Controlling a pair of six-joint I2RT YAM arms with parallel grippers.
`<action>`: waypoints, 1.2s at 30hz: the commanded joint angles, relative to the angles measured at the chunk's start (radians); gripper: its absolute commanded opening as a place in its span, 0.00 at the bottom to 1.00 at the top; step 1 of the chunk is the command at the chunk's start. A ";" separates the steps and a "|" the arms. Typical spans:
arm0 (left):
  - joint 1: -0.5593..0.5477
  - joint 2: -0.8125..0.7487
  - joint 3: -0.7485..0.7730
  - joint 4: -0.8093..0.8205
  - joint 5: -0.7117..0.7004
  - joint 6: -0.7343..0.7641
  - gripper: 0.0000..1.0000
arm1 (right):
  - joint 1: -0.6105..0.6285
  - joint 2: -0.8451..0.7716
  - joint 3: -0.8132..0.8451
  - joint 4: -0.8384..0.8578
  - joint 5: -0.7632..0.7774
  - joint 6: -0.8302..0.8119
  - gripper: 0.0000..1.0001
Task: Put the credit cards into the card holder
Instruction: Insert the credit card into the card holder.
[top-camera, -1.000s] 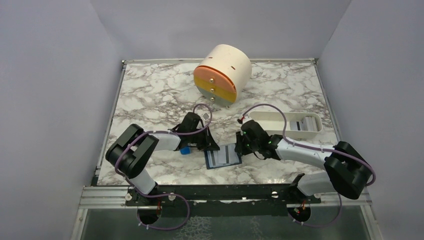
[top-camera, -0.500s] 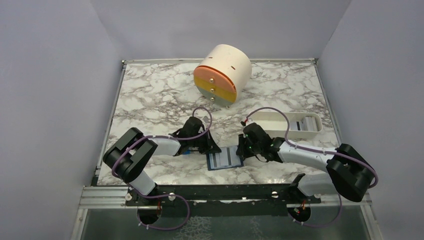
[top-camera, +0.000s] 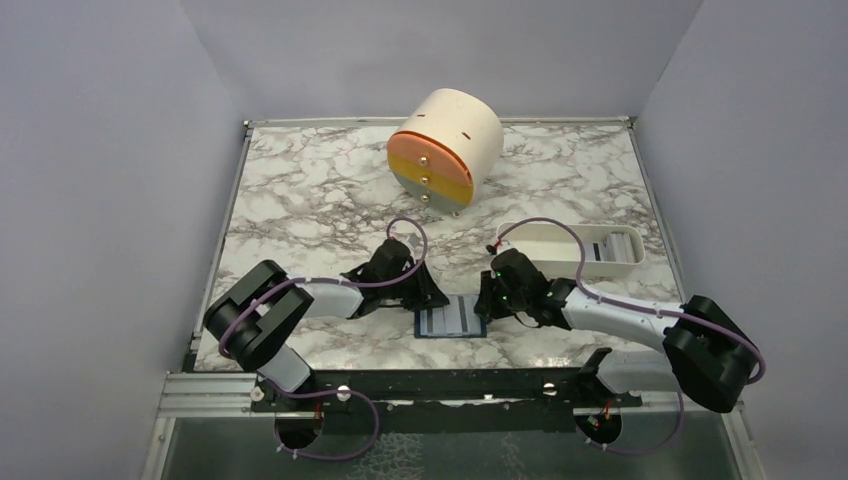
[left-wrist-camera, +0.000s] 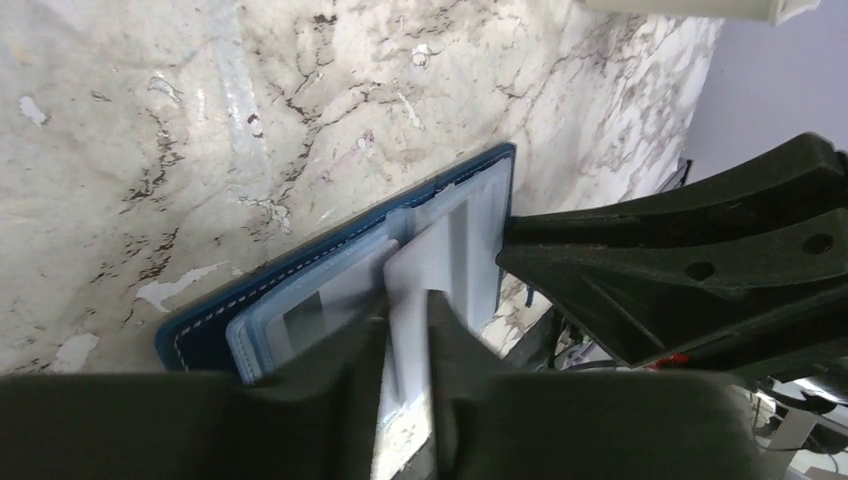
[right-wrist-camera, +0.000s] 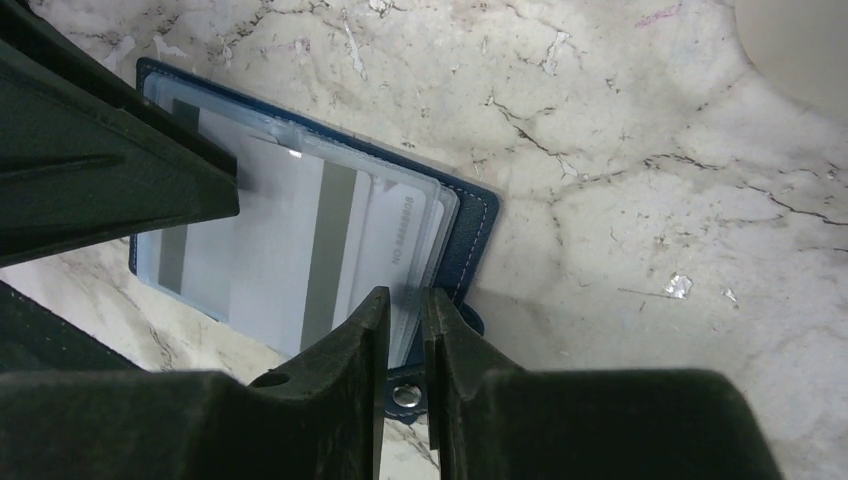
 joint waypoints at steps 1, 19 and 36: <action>-0.006 -0.063 -0.004 0.011 -0.047 0.011 0.37 | 0.005 -0.068 0.034 -0.079 0.032 -0.007 0.21; -0.047 -0.109 -0.031 -0.048 -0.047 0.006 0.56 | 0.005 -0.081 -0.029 -0.051 0.012 0.002 0.31; -0.128 -0.016 0.066 -0.040 -0.088 0.000 0.56 | 0.005 -0.020 -0.084 0.082 -0.011 0.019 0.26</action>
